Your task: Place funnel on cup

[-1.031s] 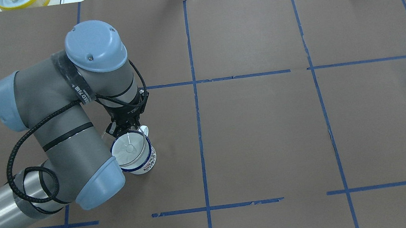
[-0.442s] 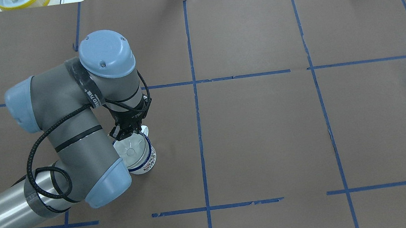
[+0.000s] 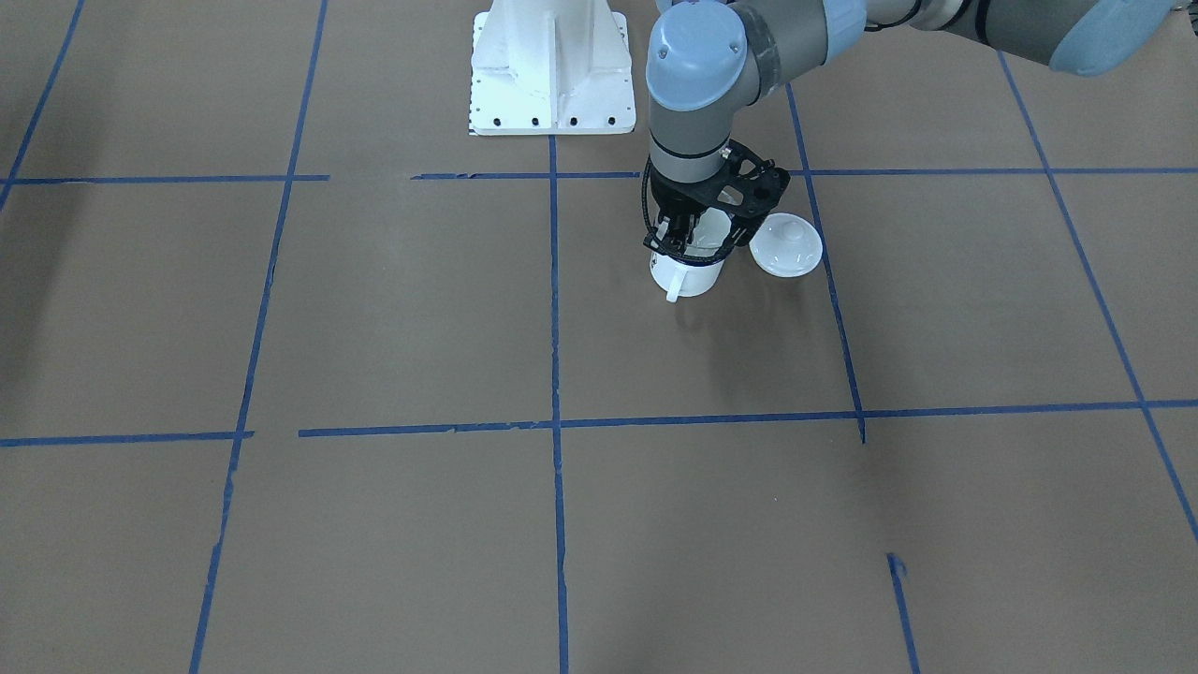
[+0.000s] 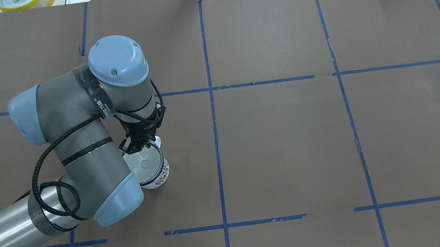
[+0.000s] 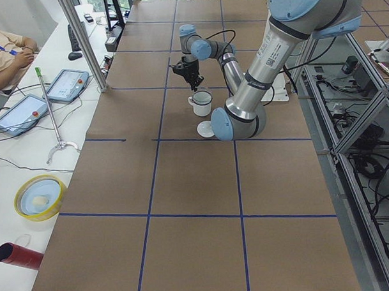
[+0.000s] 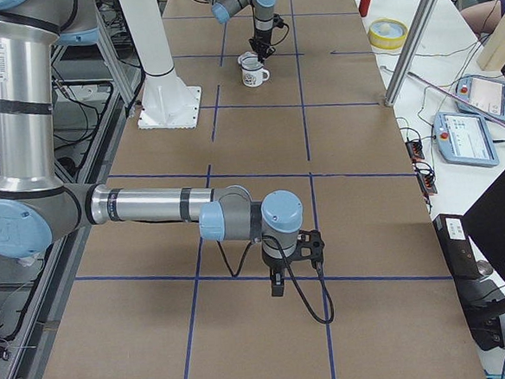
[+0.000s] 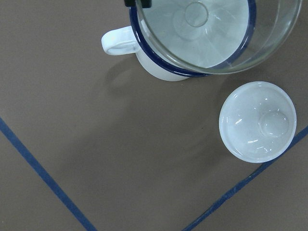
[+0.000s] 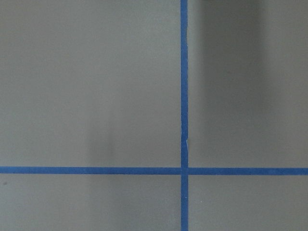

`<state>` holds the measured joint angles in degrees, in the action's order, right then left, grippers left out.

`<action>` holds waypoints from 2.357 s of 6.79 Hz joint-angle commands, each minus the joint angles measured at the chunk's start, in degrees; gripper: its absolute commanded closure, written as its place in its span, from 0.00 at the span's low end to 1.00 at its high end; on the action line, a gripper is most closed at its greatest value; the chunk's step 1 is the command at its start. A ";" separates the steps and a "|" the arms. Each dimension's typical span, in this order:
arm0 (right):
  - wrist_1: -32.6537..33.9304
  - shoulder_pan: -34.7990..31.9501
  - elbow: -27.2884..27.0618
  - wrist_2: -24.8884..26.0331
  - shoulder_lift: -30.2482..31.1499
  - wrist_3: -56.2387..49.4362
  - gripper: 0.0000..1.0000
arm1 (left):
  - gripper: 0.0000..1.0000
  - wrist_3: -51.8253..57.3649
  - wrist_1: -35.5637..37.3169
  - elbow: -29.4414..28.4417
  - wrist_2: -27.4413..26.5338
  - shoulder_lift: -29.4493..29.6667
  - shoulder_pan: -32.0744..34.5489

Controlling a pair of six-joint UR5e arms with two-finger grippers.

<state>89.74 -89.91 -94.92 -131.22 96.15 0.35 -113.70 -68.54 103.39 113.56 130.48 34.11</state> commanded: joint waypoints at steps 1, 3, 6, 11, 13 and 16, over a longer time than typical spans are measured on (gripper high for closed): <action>0.00 0.00 0.00 0.00 0.00 0.00 0.00 | 0.00 3.45 0.34 1.02 0.00 -0.14 0.17; 0.00 0.00 0.00 0.00 0.00 0.00 0.00 | 0.00 19.57 0.34 10.02 0.09 -4.76 3.23; 0.00 0.00 0.00 0.00 0.00 0.00 0.00 | 0.00 41.14 -1.67 12.10 2.71 -10.22 14.98; 0.00 0.00 0.09 0.00 0.00 0.00 0.00 | 0.00 89.51 -5.99 11.14 15.64 -31.46 42.83; 0.00 0.00 0.00 0.00 0.00 0.00 0.00 | 0.00 111.13 -5.90 5.01 19.23 -37.02 55.75; 0.00 0.00 0.09 0.00 0.00 0.00 0.00 | 0.00 115.90 -5.99 0.15 19.25 -40.56 56.86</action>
<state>89.74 -89.91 -94.89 -131.22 96.15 0.35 1.12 -74.52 105.07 132.72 91.02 90.57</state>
